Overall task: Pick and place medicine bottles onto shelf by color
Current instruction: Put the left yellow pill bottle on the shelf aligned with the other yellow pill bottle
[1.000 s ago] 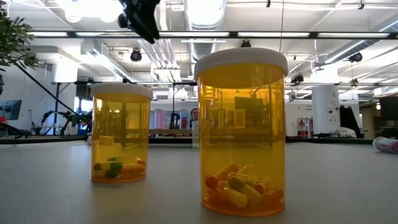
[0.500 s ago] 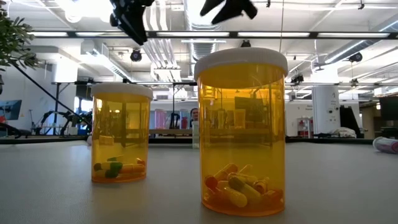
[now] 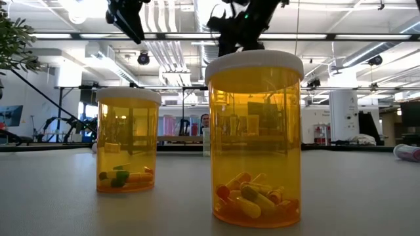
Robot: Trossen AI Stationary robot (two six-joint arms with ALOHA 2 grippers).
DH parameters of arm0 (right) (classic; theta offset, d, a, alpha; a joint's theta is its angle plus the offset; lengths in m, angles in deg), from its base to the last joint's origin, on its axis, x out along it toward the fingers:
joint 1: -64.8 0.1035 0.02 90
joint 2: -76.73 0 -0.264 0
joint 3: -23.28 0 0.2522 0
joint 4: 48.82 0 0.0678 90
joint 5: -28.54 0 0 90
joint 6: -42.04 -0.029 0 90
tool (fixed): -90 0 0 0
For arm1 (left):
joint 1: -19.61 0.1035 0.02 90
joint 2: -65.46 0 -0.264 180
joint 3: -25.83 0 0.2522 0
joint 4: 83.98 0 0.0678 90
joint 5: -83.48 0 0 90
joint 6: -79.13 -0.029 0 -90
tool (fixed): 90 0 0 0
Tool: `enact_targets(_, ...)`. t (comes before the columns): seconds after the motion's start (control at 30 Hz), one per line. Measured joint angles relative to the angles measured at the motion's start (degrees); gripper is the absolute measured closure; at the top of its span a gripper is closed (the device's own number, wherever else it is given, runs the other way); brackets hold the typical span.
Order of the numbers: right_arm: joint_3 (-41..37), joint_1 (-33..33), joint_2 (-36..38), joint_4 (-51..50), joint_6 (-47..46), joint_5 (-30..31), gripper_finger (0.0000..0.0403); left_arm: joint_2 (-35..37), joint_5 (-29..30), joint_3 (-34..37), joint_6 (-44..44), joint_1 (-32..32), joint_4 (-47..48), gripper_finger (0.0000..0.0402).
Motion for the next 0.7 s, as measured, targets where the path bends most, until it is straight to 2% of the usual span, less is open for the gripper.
enact_targets(0.2, 0.0, -0.1, -5.1, 0.7, -0.4, -1.1, 0.0186, 0.4, 0.0, 0.0, 0.0, 0.0, 0.3, 0.0226)
enact_targets(0.33, 0.0, -0.6, -7.3, 0.9, -3.0, -6.8, 0.019, 0.7, 0.0, 0.0, 0.1, 0.0, 2.4, 0.0226)
enact_targets(0.4, 0.0, -0.6, -8.3, 1.0, -3.3, -7.8, 0.0189, 0.8, 0.0, 0.0, 0.2, 0.0, 3.2, 0.0226)
enact_targets(0.7, 0.5, -0.6, -11.0, 2.2, -6.7, -9.6, 0.0157, 0.9, 0.0, 0.0, 0.2, 0.0, 3.1, 0.0226)
